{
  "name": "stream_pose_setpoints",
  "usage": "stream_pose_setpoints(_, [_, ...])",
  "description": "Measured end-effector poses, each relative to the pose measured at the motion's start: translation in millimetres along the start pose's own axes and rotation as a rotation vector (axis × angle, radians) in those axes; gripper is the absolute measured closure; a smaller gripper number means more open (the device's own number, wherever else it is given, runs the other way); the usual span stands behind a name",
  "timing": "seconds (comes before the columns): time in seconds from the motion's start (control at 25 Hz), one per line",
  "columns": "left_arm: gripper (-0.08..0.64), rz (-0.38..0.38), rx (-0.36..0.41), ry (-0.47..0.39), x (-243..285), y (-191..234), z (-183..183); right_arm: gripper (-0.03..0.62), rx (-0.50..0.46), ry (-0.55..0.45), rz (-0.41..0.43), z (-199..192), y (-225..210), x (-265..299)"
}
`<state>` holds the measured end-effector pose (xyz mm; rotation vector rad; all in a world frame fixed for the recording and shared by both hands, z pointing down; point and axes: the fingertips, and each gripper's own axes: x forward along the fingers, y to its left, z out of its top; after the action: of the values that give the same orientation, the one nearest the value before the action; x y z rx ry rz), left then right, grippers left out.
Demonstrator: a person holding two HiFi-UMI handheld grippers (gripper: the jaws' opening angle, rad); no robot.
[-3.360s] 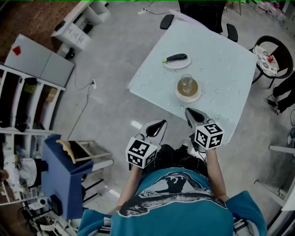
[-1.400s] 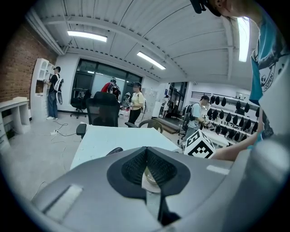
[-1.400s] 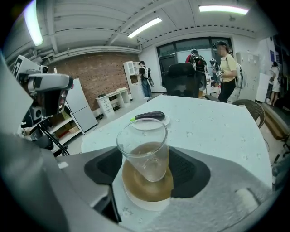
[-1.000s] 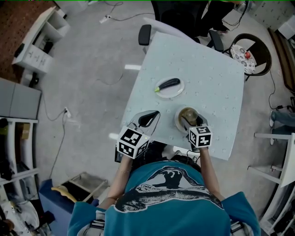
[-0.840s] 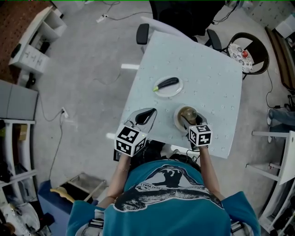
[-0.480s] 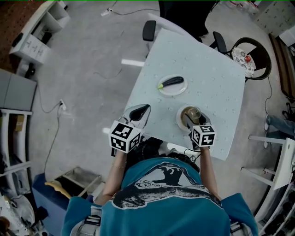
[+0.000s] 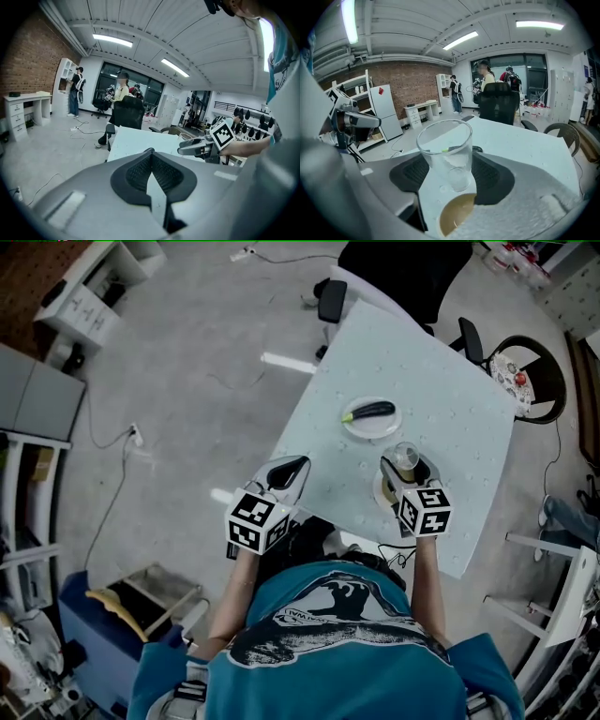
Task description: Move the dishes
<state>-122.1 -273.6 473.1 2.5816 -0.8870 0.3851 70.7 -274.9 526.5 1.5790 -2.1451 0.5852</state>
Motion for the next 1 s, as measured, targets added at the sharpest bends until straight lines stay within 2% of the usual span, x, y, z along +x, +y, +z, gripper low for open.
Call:
stream_pose_setpoints(0.28, [0.546, 0.045, -0.027, -0.021, -11.2, 13.8, -2.9, 0.311, -0.102, 0.003, 0.131, 23.8, 45.9, 44.0])
stream_pose_setpoints(0.6, [0.546, 0.08, -0.043, -0.031, -25.3, 23.4, -6.0, 0.311, -0.153, 0.049, 0.28, 22.6, 103.8, 95.9])
stream_pose_setpoints(0.8, [0.546, 0.101, -0.05, -0.026, -32.6, 29.9, -8.2, 0.311, -0.158, 0.097, 0.331, 8.1, 126.1, 119.0])
stream_pose_setpoints(1.0, [0.546, 0.107, -0.053, -0.013, -35.9, 33.8, -12.6, 0.311, -0.172, 0.17, 0.335, -19.9, 132.2, 133.9])
